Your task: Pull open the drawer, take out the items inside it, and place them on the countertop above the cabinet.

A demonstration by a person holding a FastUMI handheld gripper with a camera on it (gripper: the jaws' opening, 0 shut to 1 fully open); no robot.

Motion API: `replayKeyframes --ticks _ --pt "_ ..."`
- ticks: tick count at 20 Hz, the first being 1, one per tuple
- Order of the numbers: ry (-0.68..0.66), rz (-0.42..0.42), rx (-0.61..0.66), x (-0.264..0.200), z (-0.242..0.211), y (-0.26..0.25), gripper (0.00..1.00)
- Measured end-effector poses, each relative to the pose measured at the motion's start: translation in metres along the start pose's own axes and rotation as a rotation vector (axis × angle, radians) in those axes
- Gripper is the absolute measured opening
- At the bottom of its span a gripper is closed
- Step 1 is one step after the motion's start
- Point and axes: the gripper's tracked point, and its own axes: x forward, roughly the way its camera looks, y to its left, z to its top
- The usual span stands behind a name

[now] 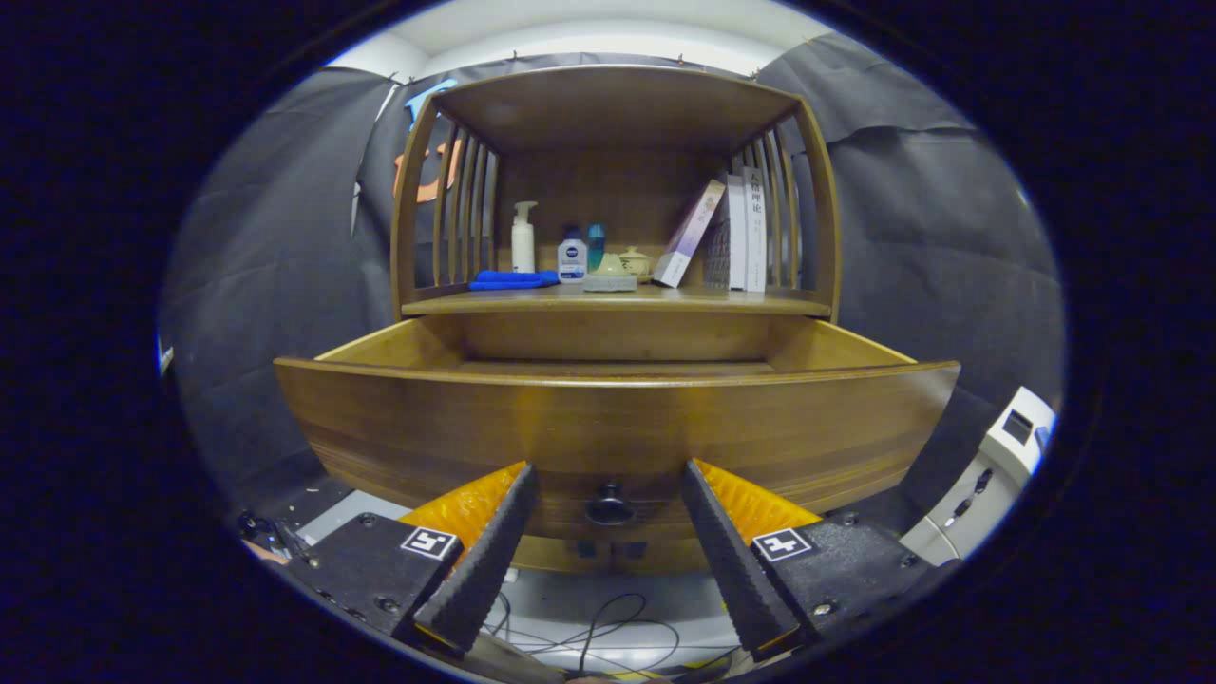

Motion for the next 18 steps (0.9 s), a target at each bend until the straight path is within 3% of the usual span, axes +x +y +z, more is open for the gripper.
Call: replayKeyframes --ticks 18 --pt "0.009 0.019 0.068 0.056 0.028 0.007 0.98"
